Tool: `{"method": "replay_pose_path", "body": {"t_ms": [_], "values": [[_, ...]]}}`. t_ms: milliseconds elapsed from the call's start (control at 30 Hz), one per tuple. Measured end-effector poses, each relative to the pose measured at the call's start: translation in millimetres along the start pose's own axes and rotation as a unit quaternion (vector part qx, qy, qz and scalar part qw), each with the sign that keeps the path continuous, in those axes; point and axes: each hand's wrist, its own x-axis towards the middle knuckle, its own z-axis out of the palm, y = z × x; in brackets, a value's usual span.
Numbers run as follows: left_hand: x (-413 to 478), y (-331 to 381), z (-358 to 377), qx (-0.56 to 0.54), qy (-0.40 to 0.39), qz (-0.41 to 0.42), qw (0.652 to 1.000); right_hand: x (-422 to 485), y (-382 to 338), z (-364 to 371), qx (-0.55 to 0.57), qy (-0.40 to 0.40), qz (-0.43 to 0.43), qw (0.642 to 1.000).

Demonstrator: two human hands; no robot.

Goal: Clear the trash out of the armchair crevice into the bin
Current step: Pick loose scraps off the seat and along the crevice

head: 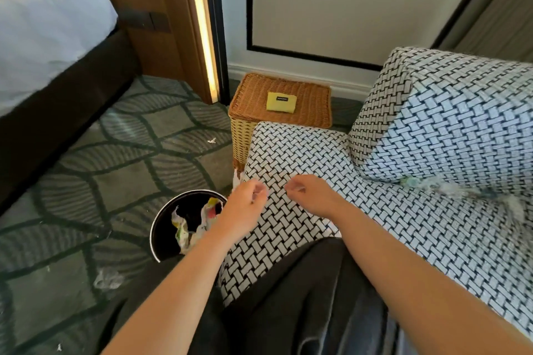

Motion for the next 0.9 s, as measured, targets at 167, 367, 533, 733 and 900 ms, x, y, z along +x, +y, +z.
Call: {"method": "replay_pose_path", "body": {"t_ms": [167, 367, 533, 733, 900], "values": [[16, 41, 33, 0.022, -0.051, 0.034, 0.998, -31, 63, -29, 0.048, 0.071, 0.034, 0.996], [33, 77, 73, 0.032, -0.131, 0.052, 0.989, -53, 118, -50, 0.062, 0.159, 0.083, 0.982], [48, 96, 110, 0.067, -0.162, 0.062, 0.983, -59, 146, -57, 0.02, 0.251, 0.109, 0.962], [71, 120, 157, 0.11, -0.142, 0.085, 0.98, -67, 192, -66, 0.005, 0.352, 0.151, 0.924], [87, 134, 190, 0.169, -0.134, 0.094, 0.972, -77, 223, -84, -0.035, 0.42, 0.167, 0.891]]}}
